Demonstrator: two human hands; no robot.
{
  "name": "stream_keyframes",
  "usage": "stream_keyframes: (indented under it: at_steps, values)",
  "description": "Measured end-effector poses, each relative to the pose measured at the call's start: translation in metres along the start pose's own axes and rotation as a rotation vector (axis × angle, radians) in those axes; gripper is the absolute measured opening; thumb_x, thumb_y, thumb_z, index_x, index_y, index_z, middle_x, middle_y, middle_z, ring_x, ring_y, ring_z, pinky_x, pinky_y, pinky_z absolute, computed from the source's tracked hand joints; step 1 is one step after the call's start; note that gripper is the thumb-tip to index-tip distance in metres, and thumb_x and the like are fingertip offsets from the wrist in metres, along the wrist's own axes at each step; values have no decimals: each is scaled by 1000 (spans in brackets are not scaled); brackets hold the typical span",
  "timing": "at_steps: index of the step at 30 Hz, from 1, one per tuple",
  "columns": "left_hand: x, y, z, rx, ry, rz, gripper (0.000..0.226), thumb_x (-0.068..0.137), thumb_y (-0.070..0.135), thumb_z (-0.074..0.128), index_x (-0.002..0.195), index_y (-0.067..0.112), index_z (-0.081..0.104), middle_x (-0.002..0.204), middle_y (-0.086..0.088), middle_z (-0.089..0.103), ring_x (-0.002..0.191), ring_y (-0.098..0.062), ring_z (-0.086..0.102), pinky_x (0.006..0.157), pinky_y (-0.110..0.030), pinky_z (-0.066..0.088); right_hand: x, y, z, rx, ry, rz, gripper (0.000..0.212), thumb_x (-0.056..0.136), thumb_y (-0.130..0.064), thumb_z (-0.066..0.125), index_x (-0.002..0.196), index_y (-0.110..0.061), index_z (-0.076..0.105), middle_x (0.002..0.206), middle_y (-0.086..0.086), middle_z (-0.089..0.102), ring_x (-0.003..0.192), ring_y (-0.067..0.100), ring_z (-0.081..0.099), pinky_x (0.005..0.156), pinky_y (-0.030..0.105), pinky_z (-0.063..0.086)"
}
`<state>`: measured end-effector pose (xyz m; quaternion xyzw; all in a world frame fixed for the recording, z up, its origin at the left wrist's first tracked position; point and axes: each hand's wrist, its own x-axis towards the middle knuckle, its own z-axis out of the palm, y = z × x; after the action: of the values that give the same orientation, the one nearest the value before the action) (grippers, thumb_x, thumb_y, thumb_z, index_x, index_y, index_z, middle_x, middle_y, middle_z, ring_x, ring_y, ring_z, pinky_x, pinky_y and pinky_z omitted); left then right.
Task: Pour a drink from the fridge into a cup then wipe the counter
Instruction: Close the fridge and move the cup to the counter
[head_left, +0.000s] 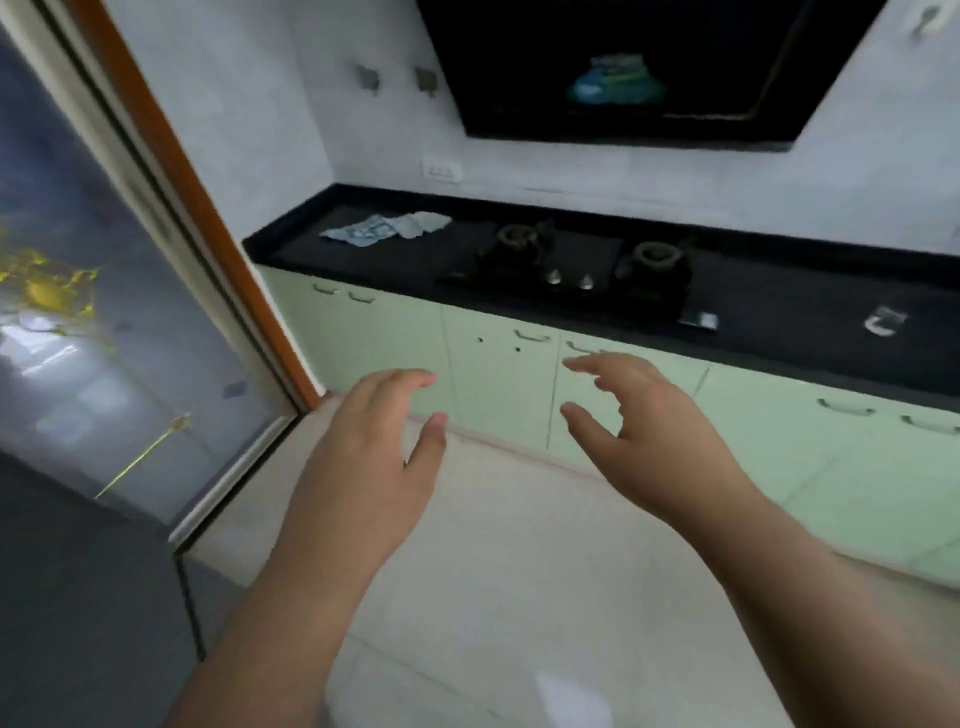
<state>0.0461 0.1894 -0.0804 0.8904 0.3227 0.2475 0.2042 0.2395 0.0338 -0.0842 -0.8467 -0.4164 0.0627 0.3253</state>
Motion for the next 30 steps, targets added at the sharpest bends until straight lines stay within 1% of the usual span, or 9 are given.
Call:
stream_keyframes:
  at_steps: [4, 8, 10, 12, 15, 19, 22, 25, 30]
  values:
    - [31, 84, 70, -22, -137, 187, 37, 103, 37, 56, 140, 31, 57, 139, 16, 53, 122, -6, 54, 94, -22, 39, -27, 87, -59, -35, 94, 220, 42, 101, -44, 58, 142, -40, 53, 147, -20, 49, 123, 9, 57, 95, 38, 53]
    - [43, 167, 138, -83, -258, 302, 36, 102, 38, 57, 138, 34, 57, 135, 22, 51, 116, -9, 54, 99, -30, 47, -63, 168, -118, -47, 178, 375, 40, 101, -43, 57, 141, -40, 53, 148, -22, 47, 126, 7, 55, 95, 38, 53]
    - [45, 206, 168, -99, -291, 357, 36, 103, 38, 57, 138, 37, 56, 131, 28, 47, 117, -10, 54, 99, -32, 48, -81, 205, -145, -46, 218, 436, 40, 100, -44, 58, 140, -39, 54, 147, -23, 47, 119, 6, 58, 95, 37, 54]
    - [45, 240, 196, -110, -307, 394, 35, 103, 39, 57, 138, 40, 56, 128, 32, 43, 118, -9, 54, 96, -30, 46, -96, 237, -172, -54, 244, 487, 40, 100, -44, 58, 140, -39, 54, 147, -22, 47, 111, 6, 61, 94, 37, 54]
    - [45, 285, 235, -136, -341, 449, 35, 103, 40, 57, 138, 40, 55, 126, 34, 42, 120, -7, 53, 95, -27, 44, -117, 276, -209, -64, 299, 552, 39, 100, -44, 58, 139, -38, 55, 148, -22, 47, 112, 5, 61, 94, 38, 54]
    - [50, 336, 279, -173, -427, 495, 35, 104, 41, 55, 138, 43, 54, 124, 34, 42, 118, -3, 52, 96, -29, 48, -136, 317, -246, -73, 347, 645, 37, 99, -45, 59, 136, -40, 57, 144, -26, 47, 106, 6, 64, 92, 37, 56]
    - [62, 364, 311, -188, -466, 525, 34, 104, 41, 55, 138, 43, 54, 126, 35, 43, 122, -3, 51, 94, -26, 44, -139, 348, -261, -80, 361, 698, 37, 99, -45, 59, 135, -39, 58, 144, -24, 48, 106, 6, 65, 93, 38, 56]
    - [84, 385, 345, -190, -508, 543, 34, 103, 41, 56, 137, 42, 55, 125, 34, 43, 123, -3, 51, 94, -26, 44, -128, 376, -268, -75, 357, 747, 37, 99, -45, 59, 135, -38, 58, 144, -24, 48, 99, 6, 67, 92, 38, 57]
    - [139, 413, 403, -223, -564, 570, 33, 103, 41, 56, 136, 42, 56, 128, 33, 46, 122, -4, 53, 96, -33, 50, -86, 426, -284, -114, 326, 800, 38, 100, -46, 59, 137, -37, 57, 146, -22, 47, 102, 6, 67, 95, 37, 56]
